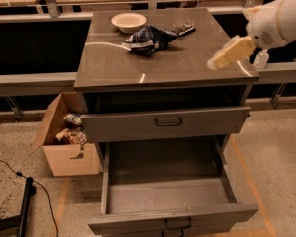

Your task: Place blue chip bag into middle drawer

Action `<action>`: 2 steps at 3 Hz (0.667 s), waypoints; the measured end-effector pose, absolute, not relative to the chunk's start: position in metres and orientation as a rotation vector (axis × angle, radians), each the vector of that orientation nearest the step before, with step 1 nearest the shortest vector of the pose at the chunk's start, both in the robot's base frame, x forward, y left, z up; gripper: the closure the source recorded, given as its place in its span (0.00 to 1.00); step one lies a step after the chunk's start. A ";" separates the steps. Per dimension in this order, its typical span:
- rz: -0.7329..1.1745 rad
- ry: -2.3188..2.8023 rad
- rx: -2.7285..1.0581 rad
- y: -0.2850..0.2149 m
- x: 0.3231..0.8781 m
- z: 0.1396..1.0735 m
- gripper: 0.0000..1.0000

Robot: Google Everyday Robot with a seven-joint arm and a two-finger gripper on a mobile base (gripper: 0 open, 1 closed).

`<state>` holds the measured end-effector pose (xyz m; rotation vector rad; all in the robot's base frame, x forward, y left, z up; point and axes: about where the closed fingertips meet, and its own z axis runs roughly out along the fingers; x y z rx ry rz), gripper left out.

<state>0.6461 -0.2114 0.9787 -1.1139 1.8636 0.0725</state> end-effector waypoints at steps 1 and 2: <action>0.060 1.835 -1.085 -0.195 0.670 0.980 0.00; 0.059 1.835 -1.084 -0.196 0.669 0.981 0.00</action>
Offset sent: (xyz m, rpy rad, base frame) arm 0.0265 0.0185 0.0002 0.0174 -0.0335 -0.0129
